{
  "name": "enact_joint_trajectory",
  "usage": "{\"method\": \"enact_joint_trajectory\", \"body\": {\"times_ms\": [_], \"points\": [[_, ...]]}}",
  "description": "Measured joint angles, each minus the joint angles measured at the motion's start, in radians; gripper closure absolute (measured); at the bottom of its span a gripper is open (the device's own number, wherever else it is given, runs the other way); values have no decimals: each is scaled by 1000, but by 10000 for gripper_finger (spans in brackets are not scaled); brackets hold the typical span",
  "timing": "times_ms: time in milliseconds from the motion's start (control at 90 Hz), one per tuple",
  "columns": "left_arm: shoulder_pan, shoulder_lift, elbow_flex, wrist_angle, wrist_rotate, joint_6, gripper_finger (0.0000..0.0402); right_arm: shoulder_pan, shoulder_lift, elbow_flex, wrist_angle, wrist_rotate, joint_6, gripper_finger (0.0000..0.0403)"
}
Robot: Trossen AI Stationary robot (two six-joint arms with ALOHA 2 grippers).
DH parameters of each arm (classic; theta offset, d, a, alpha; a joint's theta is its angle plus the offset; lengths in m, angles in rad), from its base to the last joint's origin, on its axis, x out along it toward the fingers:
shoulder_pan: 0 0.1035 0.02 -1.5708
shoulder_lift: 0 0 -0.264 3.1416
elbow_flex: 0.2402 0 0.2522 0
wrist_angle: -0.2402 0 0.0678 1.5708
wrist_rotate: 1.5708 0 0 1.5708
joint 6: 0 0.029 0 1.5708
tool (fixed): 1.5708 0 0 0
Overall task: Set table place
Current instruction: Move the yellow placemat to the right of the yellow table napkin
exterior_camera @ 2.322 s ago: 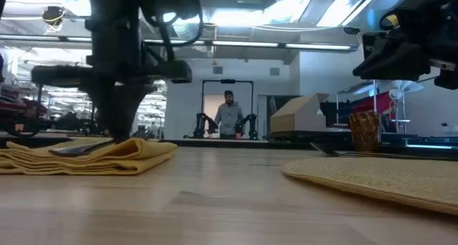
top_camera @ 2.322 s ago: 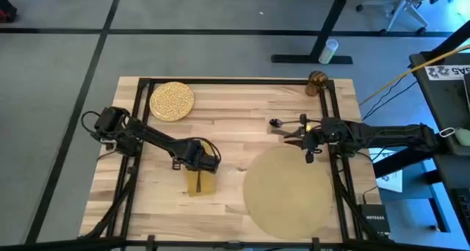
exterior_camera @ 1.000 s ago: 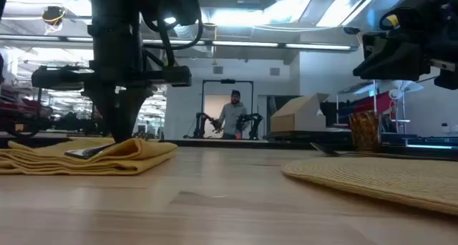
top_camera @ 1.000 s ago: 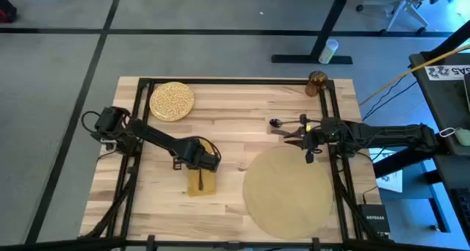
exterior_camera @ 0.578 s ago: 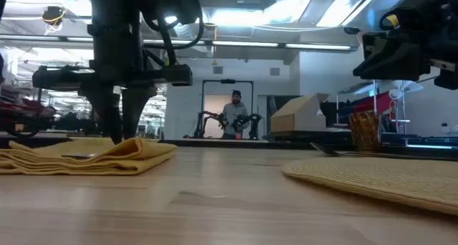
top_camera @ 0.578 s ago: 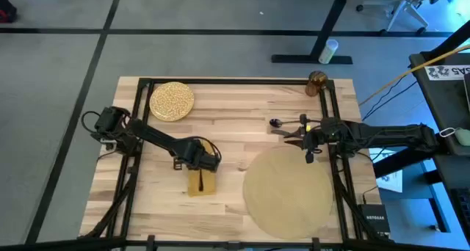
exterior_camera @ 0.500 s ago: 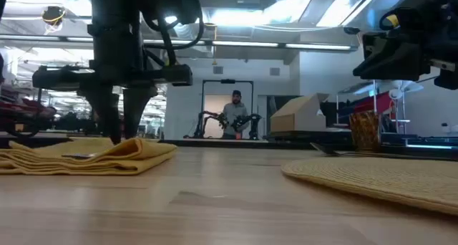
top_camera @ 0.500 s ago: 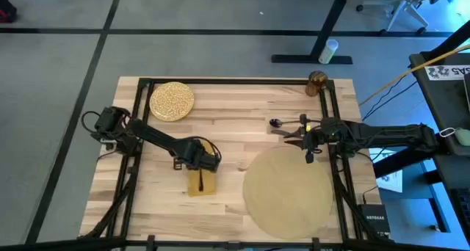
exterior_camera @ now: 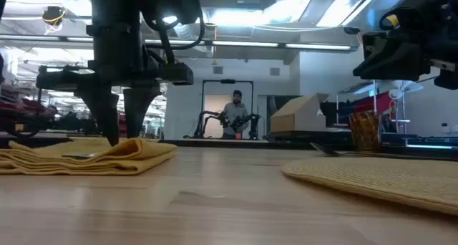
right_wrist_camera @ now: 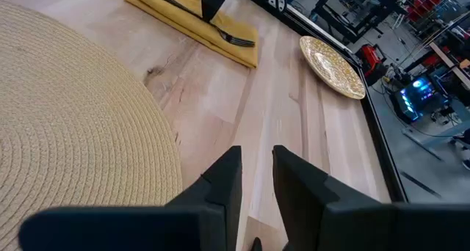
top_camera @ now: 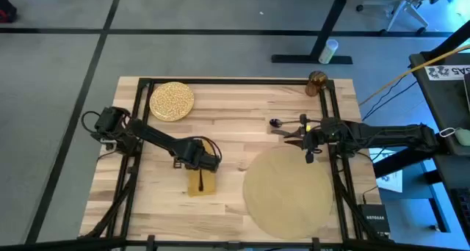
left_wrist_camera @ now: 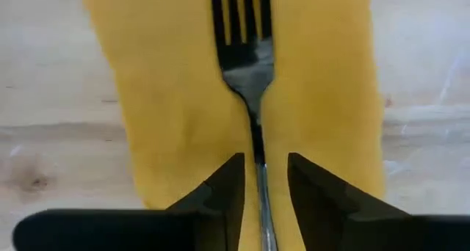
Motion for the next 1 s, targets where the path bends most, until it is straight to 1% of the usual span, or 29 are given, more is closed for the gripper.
{"method": "enact_joint_trajectory", "body": {"times_ms": [300, 489, 622, 700, 767, 856, 933, 1000], "points": [[-5, 0, 65, -8, -1, 182, 353, 0, 0, 0, 0, 0, 1, 340], [-5, 0, 97, -11, -1, 314, 366, 0, 0, 0, 0, 0, 32, 340], [-5, 0, 145, 7, -4, 491, 385, 0, 0, 0, 0, 0, 35, 340], [-5, 0, 174, 61, -8, 615, 397, 0, 0, 0, 3, 0, 38, 340], [-4, 0, 191, 129, -7, 725, 400, 0, 0, 0, 15, 1, 55, 343], [4, 0, 196, 225, -9, 865, 400, 0, 0, 0, 45, 9, 70, 362], [16, 7, 196, 276, -11, 962, 400, 0, 0, 0, 77, 3, 79, 390], [27, 23, 196, 314, -13, 1037, 400, 0, 0, 0, 98, -8, 85, 397]]}}
